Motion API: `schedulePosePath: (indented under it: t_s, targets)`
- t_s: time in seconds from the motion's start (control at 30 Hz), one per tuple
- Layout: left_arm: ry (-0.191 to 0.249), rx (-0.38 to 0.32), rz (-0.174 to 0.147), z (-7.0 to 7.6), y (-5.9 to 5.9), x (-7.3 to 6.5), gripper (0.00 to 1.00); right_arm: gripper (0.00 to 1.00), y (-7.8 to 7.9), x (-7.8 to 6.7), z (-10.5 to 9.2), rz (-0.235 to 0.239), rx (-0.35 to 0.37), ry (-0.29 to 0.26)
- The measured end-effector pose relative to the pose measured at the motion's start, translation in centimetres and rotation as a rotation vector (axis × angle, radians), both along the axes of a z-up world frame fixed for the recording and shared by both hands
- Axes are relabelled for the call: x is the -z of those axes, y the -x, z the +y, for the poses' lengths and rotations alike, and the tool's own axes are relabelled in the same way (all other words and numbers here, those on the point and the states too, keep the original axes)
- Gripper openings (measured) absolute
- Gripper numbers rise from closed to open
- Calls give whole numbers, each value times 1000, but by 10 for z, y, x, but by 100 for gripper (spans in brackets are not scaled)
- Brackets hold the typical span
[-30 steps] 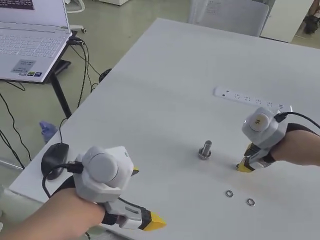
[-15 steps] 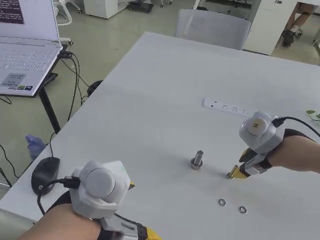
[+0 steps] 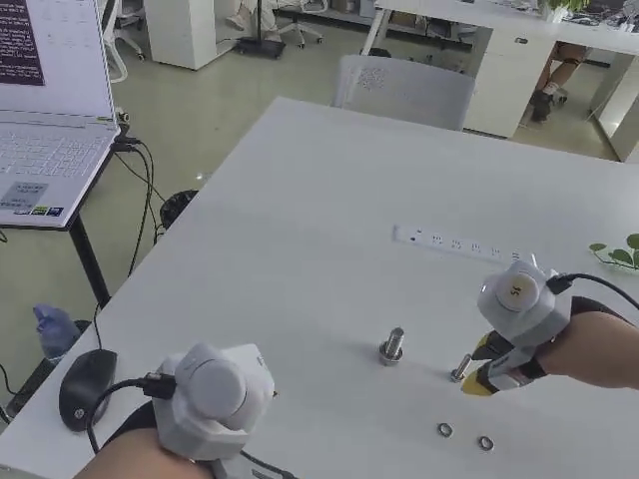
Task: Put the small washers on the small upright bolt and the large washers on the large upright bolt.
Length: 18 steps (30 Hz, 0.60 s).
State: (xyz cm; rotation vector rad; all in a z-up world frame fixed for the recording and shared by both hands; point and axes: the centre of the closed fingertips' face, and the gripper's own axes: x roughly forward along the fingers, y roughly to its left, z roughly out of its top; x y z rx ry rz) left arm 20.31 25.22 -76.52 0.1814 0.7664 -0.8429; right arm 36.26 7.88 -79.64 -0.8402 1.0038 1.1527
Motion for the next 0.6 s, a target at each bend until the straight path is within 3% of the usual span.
schedulePosePath:
  t_s: [0.17,0.23,0.43,0.6]
  targets:
    - [17,16,0,1,3,2,81,33,19,10,-1,1,4,10]
    - [15,22,2,2,4,3,81,33,26,12,1,-4,10,-9]
    - [15,24,-16,5,2,-2,84,32,46,16,2,4,22,-14]
    - [17,27,-20,6,3,-3,85,32,52,21,1,6,19,2]
